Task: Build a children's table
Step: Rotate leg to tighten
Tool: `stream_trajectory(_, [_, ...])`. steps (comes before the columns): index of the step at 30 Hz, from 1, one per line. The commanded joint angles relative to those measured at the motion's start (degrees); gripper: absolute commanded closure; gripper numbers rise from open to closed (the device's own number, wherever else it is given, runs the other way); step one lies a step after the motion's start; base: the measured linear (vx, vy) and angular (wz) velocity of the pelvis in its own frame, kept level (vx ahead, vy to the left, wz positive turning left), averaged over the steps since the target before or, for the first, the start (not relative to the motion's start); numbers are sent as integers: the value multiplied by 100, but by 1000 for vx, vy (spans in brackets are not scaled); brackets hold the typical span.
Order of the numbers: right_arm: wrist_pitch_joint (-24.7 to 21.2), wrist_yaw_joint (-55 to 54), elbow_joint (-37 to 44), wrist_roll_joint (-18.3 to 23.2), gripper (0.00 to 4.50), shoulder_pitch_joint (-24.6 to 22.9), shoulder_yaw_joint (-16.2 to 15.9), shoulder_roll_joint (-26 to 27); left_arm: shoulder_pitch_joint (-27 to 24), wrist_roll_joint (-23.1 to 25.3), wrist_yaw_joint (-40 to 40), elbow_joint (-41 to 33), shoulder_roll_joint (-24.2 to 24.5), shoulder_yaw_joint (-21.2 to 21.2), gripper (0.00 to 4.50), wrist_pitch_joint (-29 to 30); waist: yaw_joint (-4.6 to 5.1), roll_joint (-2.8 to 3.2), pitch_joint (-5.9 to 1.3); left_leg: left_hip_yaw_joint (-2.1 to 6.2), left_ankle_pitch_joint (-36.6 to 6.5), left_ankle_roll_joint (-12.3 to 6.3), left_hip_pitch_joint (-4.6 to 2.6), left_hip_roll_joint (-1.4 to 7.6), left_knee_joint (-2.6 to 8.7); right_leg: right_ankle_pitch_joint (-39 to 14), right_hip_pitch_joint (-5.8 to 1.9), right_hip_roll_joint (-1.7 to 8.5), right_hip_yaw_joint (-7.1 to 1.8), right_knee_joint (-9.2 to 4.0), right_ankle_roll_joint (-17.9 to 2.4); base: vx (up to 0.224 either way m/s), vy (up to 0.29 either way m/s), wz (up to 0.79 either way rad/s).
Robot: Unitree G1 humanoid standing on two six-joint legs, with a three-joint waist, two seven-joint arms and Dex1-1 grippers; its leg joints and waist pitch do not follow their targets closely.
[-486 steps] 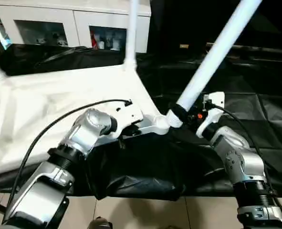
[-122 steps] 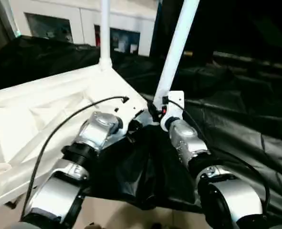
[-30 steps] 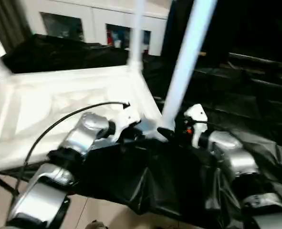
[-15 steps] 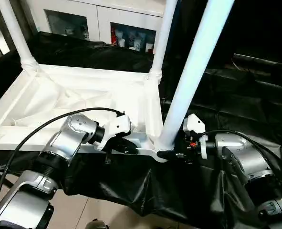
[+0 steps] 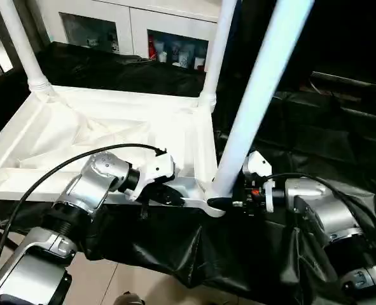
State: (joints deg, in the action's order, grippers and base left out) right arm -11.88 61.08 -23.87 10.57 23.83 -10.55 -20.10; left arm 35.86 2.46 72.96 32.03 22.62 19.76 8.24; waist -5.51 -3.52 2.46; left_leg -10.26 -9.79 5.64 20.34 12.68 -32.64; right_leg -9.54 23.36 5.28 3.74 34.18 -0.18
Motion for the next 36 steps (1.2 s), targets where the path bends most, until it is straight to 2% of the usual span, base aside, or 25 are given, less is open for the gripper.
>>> stream_trajectory(1, [-78, -1205, -581, -236, 178, 24, 196, 400, 250, 22, -799, 306, -415, -182, 450, 109, 27, 14, -308, -30, -1577, 32, -44, 41, 392, -1789, -246, 252, -204, -403, -982, 0, 0, 0])
stream_trajectory(2, [-102, -1579, -745, -238, 178, 67, 319, 544, 306, 68, -1015, 414, -496, -211, 450, 137, 46, 17, -291, -30, -1679, 61, -53, 30, 396, -1978, -222, 249, -204, -433, -944, 0, 0, 0])
stream_trajectory(3, [-118, -1802, -842, -235, 178, 93, 394, 631, 340, 97, -1145, 480, -544, -227, 450, 152, 69, 15, -295, 2, -1813, 145, -54, 22, 404, -2338, -229, 264, -189, -454, -831, 0, 0, 0])
stream_trajectory(4, [-160, -2209, -978, -202, 178, 135, 534, 800, 406, 121, -1386, 600, -663, -267, 450, 199, 84, -1, -308, 15, -1734, 165, -15, 10, 409, -2425, -267, 264, -181, -459, -725, 0, 0, 0])
stream_trajectory(7, [-254, -3368, -1355, -116, 178, 274, 917, 1256, 599, 172, -2181, 938, -1036, -412, 450, 386, 92, 21, -303, 9, -1804, 171, -77, 12, 404, -2435, -193, 246, -193, -495, -705, 0, 0, 0])
stream_trajectory(8, [-236, -3699, -1469, -106, 178, 325, 1003, 1422, 646, 181, -2414, 1027, -1174, -445, 450, 434, 93, 86, -301, 19, -1841, 190, -76, 13, 411, -2406, -193, 249, -195, -487, -725, 0, 0, 0])
stream_trajectory(9, [-207, -3945, -1576, -91, 178, 382, 1052, 1593, 685, 199, -2627, 1100, -1317, -458, 450, 464, 115, 52, -304, 19, -1874, 184, -53, 9, 414, -2380, -200, 241, -189, -490, -720, 0, 0, 0])
stream_trajectory(10, [-149, -4095, -1662, -89, 178, 431, 1064, 1741, 704, 211, -2765, 1142, -1438, -455, 450, 484, 103, 59, -319, 21, -1881, 195, -75, 9, 410, -2308, -199, 238, -188, -493, -728, 0, 0, 0])
stream_trajectory(12, [-9, -4153, -1741, -159, 178, 497, 979, 1950, 729, 240, -2925, 1199, -1629, -443, 450, 484, 94, 54, -319, 18, -1844, 131, -48, 1, 414, -2138, -217, 228, -195, -481, -752, 0, 0, 0])
stream_trajectory(13, [169, -4068, -1748, -277, 178, 532, 832, 2102, 756, 284, -3036, 1244, -1766, -416, 450, 442, 91, 35, -320, 10, -1816, 86, -39, -1, 412, -2065, -222, 226, -196, -479, -756, 0, 0, 0])
stream_trajectory(15, [281, -4030, -1763, -352, 178, 549, 750, 2144, 776, 324, -3083, 1280, -1805, -383, 450, 397, 83, 50, -322, 9, -1805, 44, -47, 1, 411, -2010, -225, 230, -200, -478, -771, 0, 0, 0])
stream_trajectory(16, [326, -3922, -1753, -367, 122, 552, 699, 2139, 775, 334, -3032, 1287, -1801, -354, 450, 361, 78, 45, -323, 11, -1776, 23, -34, 4, 419, -1969, -232, 228, -199, -470, -771, 0, 0, 0])
stream_trajectory(18, [360, -3716, -1690, -364, 108, 539, 626, 2108, 753, 314, -2945, 1260, -1783, -343, 450, 355, 76, 53, -320, 12, -1772, 5, -27, 3, 422, -1941, -239, 226, -201, -467, -781, 0, 0, 0])
stream_trajectory(20, [376, -3500, -1631, -339, 87, 576, 605, 1995, 713, 316, -2736, 1213, -1691, -300, 450, 288, 74, 54, -318, 15, -1824, -21, -30, 3, 427, -2054, -243, 234, -197, -481, -754, 0, 0, 0])
stream_trajectory(23, [412, -3085, -1478, -294, 87, 590, 600, 1713, 661, 313, -2509, 1150, -1555, -265, 450, 197, 70, 43, -319, 15, -1817, -40, -28, 5, 426, -2089, -244, 238, -197, -487, -743, 0, 0, 0])
stream_trajectory(24, [427, -2853, -1403, -285, 87, 576, 581, 1565, 632, 304, -2373, 1119, -1494, -249, 450, 130, 64, 39, -325, 16, -1761, -81, -13, 6, 423, -2000, -271, 232, -192, -482, -749, 0, 0, 0])
stream_trajectory(25, [486, -2392, -1266, -280, 87, 536, 526, 1289, 563, 280, -2043, 1027, -1364, -201, 450, 25, 55, 42, -334, 2, -1653, -119, -16, 12, 410, -1787, -268, 235, -203, -463, -805, 0, 0, 0])
stream_trajectory(26, [490, -2362, -1258, -280, 87, 533, 522, 1272, 558, 279, -2020, 1020, -1355, -198, 450, 19, 55, 42, -334, 2, -1653, -119, -16, 12, 410, -1787, -268, 235, -203, -463, -805, 0, 0, 0])
stream_trajectory(28, [560, -1763, -1046, -279, 87, 457, 432, 921, 470, 223, -1558, 873, -1161, -133, 450, -66, 47, 38, -337, -11, -1444, -212, -3, 19, 396, -1451, -286, 235, -205, -420, -961, 0, 0, 0])
stream_trajectory(30, [680, -1057, -770, -311, 87, 338, 255, 515, 352, 102, -964, 686, -934, -55, 450, -286, 21, 17, -340, -9, -1385, -241, -6, 21, 390, -1454, -318, 240, -194, -428, -964, 0, 0, 0])
stream_trajectory(31, [660, -725, -639, -289, 87, 294, 198, 311, 299, 61, -629, 590, -776, 9, 450, -361, 20, 30, -337, -22, -1357, -305, -3, 27, 380, -1368, -298, 240, -206, -415, -991, 0, 0, 0])
stream_trajectory(32, [635, -526, -566, -266, 87, 273, 168, 187, 268, 42, -421, 536, -678, 46, 450, -401, 25, 29, -336, -17, -1336, -342, 7, 34, 388, -1298, -310, 234, -202, -402, -1036, 0, 0, 0])
stream_trajectory(34, [540, -162, -427, -166, 87, 255, 138, -13, 229, -7, -101, 458, -522, 64, 450, -397, 42, 40, -338, -17, -1316, -320, -3, 45, 391, -1211, -295, 230, -199, -380, -1124, 0, 0, 0])
stream_trajectory(35, [489, 8, -362, -119, 87, 251, 116, -94, 217, -39, 16, 422, -468, 49, 450, -382, 29, 63, -337, -19, -1353, -305, -37, 71, 390, -1066, -278, 225, -203, -355, -1242, 0, 0, 0])
stream_trajectory(36, [452, 139, -313, -90, 87, 246, 93, -152, 210, -67, 100, 391, -429, 37, 450, -366, 33, 61, -332, -23, -1373, -303, -30, 71, 391, -1041, -281, 220, -202, -354, -1266, 0, 0, 0])
